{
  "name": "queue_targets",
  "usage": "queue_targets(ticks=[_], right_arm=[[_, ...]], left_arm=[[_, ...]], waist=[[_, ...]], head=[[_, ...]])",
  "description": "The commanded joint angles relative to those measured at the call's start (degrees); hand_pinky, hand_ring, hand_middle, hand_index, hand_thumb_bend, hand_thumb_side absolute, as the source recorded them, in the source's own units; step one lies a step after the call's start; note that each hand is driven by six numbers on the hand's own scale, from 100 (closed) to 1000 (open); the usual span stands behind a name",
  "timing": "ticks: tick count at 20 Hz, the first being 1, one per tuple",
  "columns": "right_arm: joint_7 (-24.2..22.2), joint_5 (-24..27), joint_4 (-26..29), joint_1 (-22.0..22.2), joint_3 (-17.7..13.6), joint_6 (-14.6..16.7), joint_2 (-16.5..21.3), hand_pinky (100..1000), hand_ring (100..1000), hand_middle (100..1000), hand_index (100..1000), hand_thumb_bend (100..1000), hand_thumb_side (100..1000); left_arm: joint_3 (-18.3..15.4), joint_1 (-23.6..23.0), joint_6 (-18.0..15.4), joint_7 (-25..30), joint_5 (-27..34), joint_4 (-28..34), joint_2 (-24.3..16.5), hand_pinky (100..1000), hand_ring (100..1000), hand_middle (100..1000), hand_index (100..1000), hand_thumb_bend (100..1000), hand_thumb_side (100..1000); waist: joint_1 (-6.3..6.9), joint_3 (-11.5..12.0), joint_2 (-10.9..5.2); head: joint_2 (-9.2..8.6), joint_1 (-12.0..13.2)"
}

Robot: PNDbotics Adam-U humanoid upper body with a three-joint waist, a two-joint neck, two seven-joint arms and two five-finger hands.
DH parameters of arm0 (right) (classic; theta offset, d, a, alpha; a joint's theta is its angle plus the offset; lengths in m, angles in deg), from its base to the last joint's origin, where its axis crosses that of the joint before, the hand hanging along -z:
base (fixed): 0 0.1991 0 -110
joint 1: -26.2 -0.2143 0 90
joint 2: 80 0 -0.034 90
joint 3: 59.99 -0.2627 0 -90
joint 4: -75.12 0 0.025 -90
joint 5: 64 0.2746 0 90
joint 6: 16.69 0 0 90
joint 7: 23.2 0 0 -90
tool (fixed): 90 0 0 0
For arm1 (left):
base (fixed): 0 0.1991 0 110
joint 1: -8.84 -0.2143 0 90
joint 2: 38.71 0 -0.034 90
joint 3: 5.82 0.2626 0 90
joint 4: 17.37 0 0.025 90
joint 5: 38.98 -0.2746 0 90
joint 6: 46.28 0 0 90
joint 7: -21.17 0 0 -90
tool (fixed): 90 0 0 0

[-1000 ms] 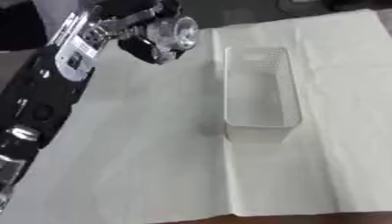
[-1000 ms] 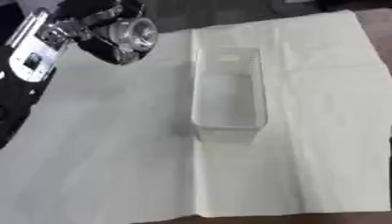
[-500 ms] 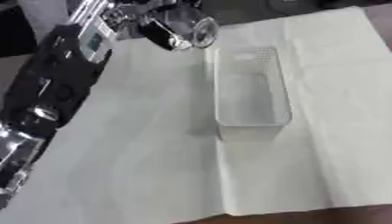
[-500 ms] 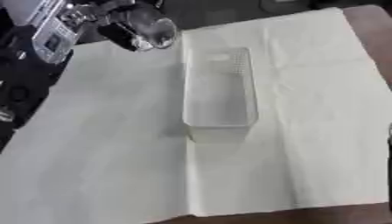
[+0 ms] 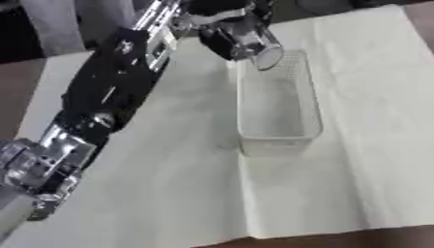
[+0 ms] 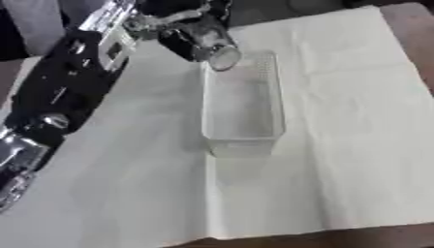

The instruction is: Pick up objects on the table and place them in the box.

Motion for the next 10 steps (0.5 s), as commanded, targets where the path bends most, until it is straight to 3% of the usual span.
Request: queue_targets(ticks=[1,9,10], right_arm=[[-19.5,0.6,0.2,-1.4,0.2,18.9,0.8,749,830,897,901,100,865],[-19.7,0.5,0.3,-1.7,0.7,19.3,1.3,749,828,894,900,100,864],[-19.7,0.4,0.3,-1.7,0.7,19.2,1.4,748,828,893,900,100,864]], left_arm=[[-0.7,0.8,-0.3,0.4,-1.6,1.3,1.9,100,164,274,424,100,258],[0.2,1.2,-1.5,0.8,-4.3,2.0,4.0,100,172,280,426,100,238],[0.4,1.3,-1.8,0.6,-4.9,2.1,3.7,100,183,294,439,162,214]], waist=[[-0.24,-0.1,-0.62],[0.10,-0.3,-0.14],[0.18,-0.3,-0.14]], head=[[-0.01,1.3],[-0.01,1.4],[-0.01,1.3]])
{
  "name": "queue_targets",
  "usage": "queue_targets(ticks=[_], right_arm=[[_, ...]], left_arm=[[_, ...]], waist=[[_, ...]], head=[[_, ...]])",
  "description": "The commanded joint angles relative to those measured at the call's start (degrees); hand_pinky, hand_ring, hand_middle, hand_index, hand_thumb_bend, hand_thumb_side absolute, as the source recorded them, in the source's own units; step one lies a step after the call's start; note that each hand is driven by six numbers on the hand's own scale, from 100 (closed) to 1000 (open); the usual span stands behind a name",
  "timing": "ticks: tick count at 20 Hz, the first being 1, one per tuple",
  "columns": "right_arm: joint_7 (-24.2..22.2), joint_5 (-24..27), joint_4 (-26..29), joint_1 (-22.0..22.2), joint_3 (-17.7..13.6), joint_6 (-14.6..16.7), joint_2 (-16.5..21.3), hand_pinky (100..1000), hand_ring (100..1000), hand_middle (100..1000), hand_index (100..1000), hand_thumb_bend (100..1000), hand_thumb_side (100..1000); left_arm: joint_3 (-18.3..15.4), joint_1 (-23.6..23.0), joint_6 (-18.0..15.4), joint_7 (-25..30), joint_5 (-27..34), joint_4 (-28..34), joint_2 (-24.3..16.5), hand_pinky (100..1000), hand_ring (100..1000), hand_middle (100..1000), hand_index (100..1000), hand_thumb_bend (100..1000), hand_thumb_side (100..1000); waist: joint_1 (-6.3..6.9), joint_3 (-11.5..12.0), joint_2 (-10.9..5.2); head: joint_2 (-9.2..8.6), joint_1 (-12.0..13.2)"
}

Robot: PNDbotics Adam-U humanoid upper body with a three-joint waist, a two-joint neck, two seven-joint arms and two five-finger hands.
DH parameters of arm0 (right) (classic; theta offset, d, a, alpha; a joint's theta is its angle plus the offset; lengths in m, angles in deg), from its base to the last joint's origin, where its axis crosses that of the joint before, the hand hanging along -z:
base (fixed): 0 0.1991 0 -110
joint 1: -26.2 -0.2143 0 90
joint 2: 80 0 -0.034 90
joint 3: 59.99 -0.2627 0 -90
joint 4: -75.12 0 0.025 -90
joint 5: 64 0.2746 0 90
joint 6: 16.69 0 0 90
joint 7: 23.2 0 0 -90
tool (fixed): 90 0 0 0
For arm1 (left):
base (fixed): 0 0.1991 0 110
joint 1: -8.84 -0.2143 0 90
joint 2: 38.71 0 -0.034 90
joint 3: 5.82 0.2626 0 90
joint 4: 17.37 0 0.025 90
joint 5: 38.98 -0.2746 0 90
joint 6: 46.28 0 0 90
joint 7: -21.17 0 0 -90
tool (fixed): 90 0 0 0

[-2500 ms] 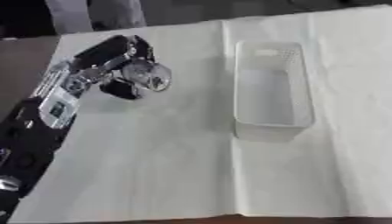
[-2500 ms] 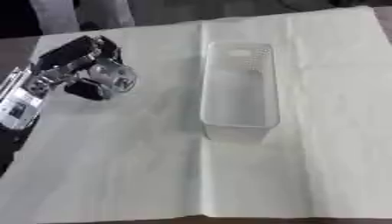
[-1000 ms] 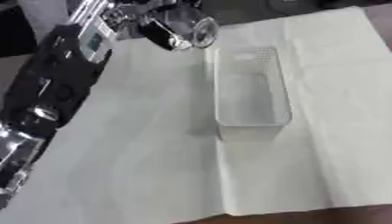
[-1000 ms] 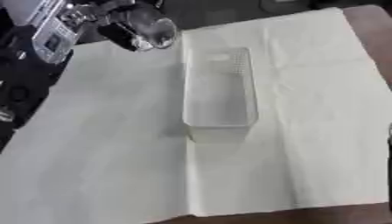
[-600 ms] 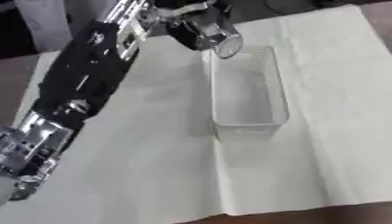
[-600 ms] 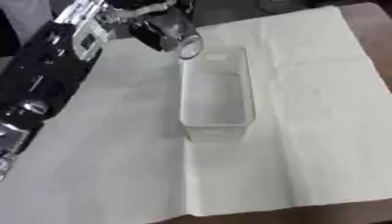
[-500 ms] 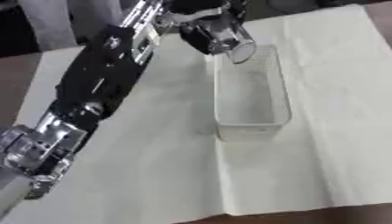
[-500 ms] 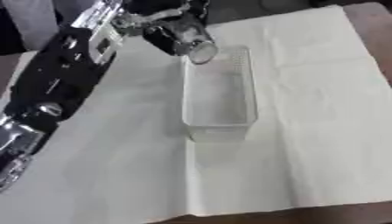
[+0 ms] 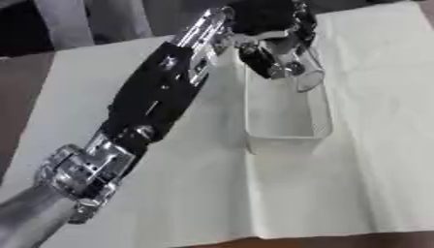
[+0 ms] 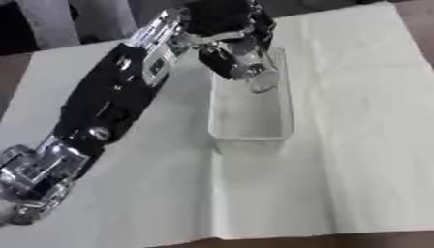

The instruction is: Pick up objects on the table and place them in the box.

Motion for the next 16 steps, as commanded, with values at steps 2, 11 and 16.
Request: queue_targets(ticks=[2,11,16], right_arm=[[-19.5,-0.2,0.6,-0.9,0.1,19.4,1.4,749,828,893,899,100,864],[-19.5,-0.3,0.6,-0.8,0.1,19.4,1.2,748,827,892,899,100,863],[-19.5,-0.1,0.5,-0.9,0.1,19.5,1.1,748,826,892,900,100,863]], left_arm=[[0.8,1.6,-1.4,-0.8,-2.8,1.3,-1.4,100,252,357,503,361,182],[2.2,2.6,-6.0,1.3,-13.0,1.7,-2.5,561,729,819,850,648,545],[1.9,2.7,-6.7,6.0,-17.9,0.7,-2.4,734,846,906,914,667,630]], waist=[[-0.18,0.2,-0.82],[-0.36,0.6,-0.99],[-0.60,0.6,-0.96]], head=[[-0.01,0.3],[-0.01,0.2],[-0.01,0.2]])
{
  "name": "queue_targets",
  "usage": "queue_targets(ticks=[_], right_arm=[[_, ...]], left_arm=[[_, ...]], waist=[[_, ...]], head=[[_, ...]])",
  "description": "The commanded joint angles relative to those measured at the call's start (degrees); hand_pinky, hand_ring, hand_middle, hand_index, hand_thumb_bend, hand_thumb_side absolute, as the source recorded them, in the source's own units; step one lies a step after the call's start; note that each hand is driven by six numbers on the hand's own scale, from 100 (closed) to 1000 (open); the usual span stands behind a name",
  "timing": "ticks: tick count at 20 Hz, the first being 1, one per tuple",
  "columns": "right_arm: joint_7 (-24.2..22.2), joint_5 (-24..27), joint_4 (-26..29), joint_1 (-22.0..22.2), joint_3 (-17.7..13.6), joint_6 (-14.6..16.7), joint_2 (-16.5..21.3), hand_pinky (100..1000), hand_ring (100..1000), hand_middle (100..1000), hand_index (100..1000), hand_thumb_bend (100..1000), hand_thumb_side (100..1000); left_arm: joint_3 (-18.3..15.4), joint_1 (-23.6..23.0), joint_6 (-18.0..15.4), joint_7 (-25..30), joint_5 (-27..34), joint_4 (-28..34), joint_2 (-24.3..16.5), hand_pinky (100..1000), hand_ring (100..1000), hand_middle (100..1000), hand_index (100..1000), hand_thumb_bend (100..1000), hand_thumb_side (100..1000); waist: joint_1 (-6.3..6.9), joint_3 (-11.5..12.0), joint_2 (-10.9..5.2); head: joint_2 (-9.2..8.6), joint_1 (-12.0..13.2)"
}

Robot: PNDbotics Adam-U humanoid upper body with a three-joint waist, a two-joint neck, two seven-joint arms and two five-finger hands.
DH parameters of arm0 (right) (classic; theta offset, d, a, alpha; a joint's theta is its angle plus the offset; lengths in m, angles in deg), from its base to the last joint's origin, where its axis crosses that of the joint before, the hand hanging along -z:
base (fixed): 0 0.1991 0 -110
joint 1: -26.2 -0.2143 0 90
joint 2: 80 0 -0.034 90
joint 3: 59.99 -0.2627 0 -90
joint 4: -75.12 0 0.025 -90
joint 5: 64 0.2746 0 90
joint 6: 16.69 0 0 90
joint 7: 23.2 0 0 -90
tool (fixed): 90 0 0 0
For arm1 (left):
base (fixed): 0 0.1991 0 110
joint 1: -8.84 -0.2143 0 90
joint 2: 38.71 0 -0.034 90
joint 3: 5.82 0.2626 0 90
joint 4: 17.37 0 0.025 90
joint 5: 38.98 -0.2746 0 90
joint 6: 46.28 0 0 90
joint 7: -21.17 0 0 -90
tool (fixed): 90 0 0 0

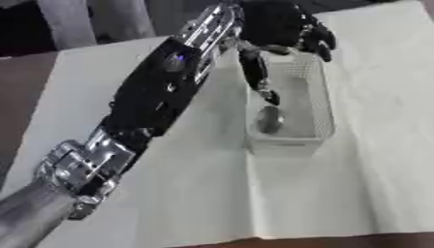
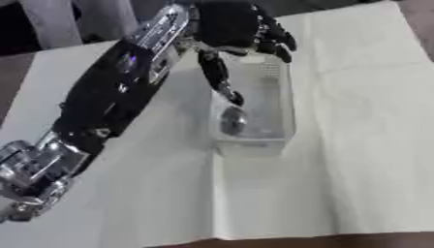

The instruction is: Pick up objects on the table and place them in the box.

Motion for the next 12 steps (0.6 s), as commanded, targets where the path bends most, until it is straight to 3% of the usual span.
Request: queue_targets(ticks=[1,3,4,7,9,12], right_arm=[[-19.4,0.2,0.6,-0.9,-0.3,19.6,0.7,748,826,892,900,100,863],[-19.4,0.3,0.5,-1.0,-0.3,19.8,0.7,747,826,891,900,100,863],[-19.4,0.3,0.5,-1.0,-0.3,19.9,0.7,747,825,891,900,100,863],[-19.4,0.3,0.4,-0.9,-0.5,20.1,0.9,747,825,891,900,100,863],[-19.4,0.3,0.4,-0.8,-0.6,20.2,1.0,747,825,891,900,100,863],[-19.4,0.3,0.4,-0.8,-0.6,20.3,1.0,746,824,890,900,100,858]], left_arm=[[-0.5,1.6,-0.3,1.6,-1.6,0.5,-1.1,734,846,906,914,667,630],[-0.9,1.4,-0.3,1.4,-0.6,1.0,-1.4,711,830,878,882,388,599],[-1.0,1.4,-0.3,1.3,0.1,1.2,-1.6,703,824,869,877,352,577],[-1.0,0.2,-0.3,-2.5,8.1,3.6,-3.7,665,797,824,873,124,509],[-1.0,-1.1,-0.3,-4.7,15.9,5.4,-5.2,635,782,800,869,100,520],[-1.8,-3.3,-0.3,-6.1,30.5,8.8,-8.0,646,785,795,865,100,608]], waist=[[-0.76,0.1,-0.94],[-0.88,0.1,-0.90],[-0.91,0.1,-0.89],[-1.04,0.4,-0.89],[-1.13,0.7,-0.89],[-1.33,1.3,-0.87]], head=[[-0.01,0.3],[-0.01,0.2],[-0.01,0.2],[-0.01,-0.1],[-0.01,-0.5],[-0.01,-0.9]])
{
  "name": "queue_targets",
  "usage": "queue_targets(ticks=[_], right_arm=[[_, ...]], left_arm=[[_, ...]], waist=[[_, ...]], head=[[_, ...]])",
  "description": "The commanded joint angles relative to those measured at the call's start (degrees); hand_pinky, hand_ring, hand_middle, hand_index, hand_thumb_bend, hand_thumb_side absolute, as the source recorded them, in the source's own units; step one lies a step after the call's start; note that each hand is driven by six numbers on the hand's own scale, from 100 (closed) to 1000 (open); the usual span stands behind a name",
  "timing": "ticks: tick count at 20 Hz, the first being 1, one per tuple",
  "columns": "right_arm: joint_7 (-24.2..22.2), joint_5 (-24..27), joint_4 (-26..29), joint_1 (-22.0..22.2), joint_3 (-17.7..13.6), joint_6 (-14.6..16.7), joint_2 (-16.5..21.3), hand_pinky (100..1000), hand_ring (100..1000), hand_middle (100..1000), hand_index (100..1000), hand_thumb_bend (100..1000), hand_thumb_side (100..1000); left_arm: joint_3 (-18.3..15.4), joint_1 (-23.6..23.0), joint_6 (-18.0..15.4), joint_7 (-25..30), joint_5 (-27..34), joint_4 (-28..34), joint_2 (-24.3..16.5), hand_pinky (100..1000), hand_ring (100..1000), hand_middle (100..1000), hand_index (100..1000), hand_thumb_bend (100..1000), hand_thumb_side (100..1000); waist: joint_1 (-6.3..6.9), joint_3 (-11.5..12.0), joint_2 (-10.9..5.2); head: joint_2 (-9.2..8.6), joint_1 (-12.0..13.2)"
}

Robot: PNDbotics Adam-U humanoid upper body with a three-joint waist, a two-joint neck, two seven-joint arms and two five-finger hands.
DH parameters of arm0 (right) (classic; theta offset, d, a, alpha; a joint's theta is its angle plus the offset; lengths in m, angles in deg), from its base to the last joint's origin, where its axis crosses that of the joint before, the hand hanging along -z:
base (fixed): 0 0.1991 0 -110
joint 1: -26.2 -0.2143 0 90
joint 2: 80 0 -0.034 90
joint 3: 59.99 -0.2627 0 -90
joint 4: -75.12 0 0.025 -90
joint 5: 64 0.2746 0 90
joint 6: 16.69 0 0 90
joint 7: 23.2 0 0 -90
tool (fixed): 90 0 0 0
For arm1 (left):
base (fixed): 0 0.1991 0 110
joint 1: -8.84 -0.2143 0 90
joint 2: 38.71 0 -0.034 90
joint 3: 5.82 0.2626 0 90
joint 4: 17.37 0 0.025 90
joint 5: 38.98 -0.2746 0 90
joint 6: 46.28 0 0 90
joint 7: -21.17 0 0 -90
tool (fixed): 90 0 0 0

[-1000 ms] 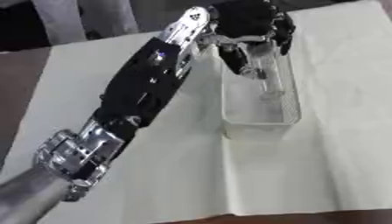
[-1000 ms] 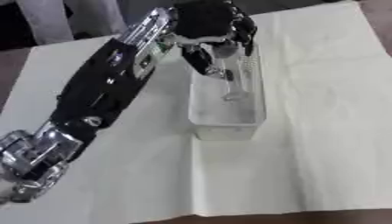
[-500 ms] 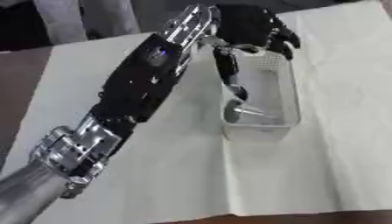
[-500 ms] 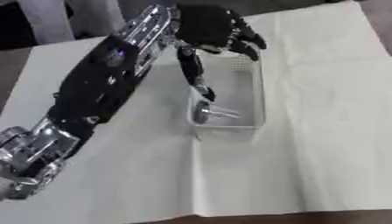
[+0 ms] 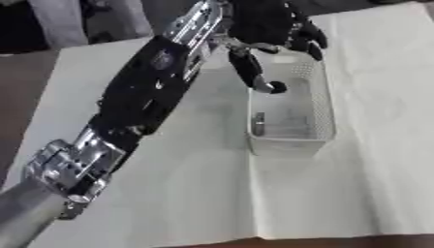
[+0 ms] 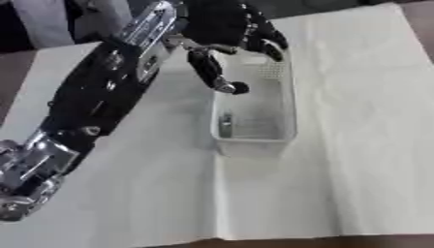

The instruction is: Pick up objects on the table and place them in the box.

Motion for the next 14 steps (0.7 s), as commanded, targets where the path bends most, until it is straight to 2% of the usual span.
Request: queue_targets(ticks=[1,5,10,14], right_arm=[[-19.8,0.2,0.4,-0.8,-0.5,20.1,1.0,747,824,890,900,100,864],[-19.8,0.2,0.2,-0.8,-0.6,20.3,1.1,747,825,890,900,100,864],[-19.8,0.3,0.3,-1.1,0.1,19.6,0.3,748,827,891,899,100,866],[-19.8,0.4,0.5,-1.8,0.8,19.3,0.0,747,826,891,900,100,857]], left_arm=[[-1.9,-1.0,0.1,-1.5,14.6,4.9,-4.7,658,791,797,862,100,618],[-4.0,-6.1,0.1,0.1,32.5,12.1,-10.6,724,827,822,863,100,652],[-7.8,-15.0,0.7,5.7,52.2,19.0,-15.1,750,856,845,891,100,747],[-14.6,-23.0,4.6,10.0,64.1,25.5,-15.9,743,857,848,900,100,775]], waist=[[-0.68,0.6,-0.86],[-0.94,1.8,-0.79],[-1.33,3.3,-0.65],[-1.75,5.0,-0.17]], head=[[-0.01,-0.9],[-0.01,-1.5],[-0.01,-1.2],[-0.01,-1.6]])
